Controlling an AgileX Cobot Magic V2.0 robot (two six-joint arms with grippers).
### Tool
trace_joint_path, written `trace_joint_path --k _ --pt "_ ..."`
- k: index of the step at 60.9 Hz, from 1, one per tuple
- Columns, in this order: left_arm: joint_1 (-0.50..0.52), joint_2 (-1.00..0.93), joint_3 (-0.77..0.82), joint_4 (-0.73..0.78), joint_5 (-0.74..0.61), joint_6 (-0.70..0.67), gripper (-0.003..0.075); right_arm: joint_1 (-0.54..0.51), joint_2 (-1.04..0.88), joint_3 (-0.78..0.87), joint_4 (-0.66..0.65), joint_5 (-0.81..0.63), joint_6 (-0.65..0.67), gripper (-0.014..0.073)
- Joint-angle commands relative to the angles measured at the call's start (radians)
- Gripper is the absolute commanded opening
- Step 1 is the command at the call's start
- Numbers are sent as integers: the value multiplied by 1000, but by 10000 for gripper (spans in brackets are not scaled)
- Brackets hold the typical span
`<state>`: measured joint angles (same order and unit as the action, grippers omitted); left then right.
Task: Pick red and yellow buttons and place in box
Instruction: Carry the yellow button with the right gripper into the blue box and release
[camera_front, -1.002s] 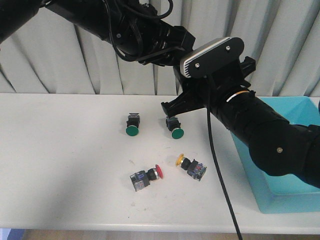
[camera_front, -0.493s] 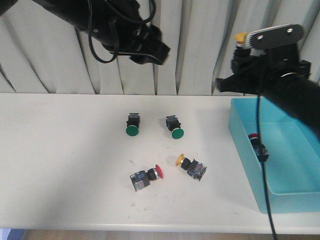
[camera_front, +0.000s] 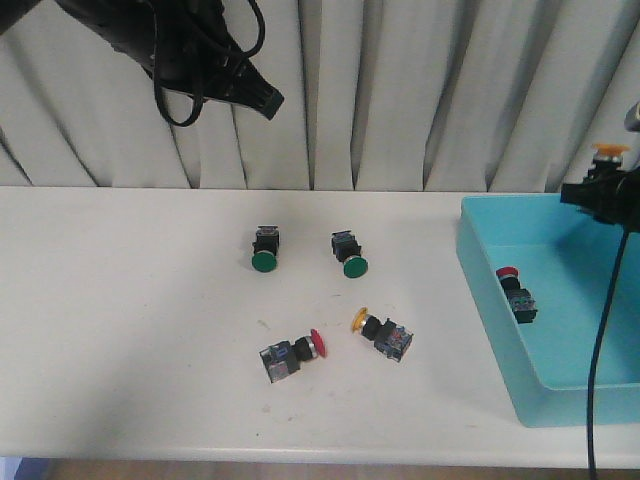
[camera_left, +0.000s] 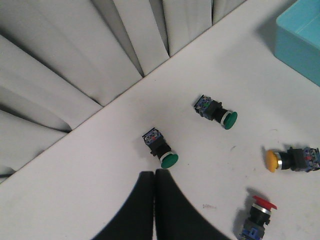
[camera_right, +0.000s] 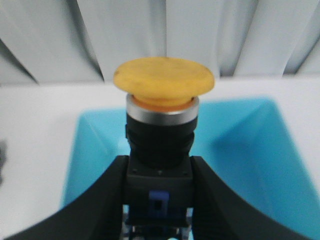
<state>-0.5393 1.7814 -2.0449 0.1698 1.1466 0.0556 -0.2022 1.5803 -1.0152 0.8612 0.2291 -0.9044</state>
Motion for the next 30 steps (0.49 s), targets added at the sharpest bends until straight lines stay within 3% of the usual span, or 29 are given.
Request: trace_joint_path --k 1,30 --pt "5 -34 -15 10 -51 -31 -8 -5 36 -32 -4 11 -7 0" --pt "5 -24 82 8 -17 -30 -7 -5 256 -32 -77 -34 21 45"
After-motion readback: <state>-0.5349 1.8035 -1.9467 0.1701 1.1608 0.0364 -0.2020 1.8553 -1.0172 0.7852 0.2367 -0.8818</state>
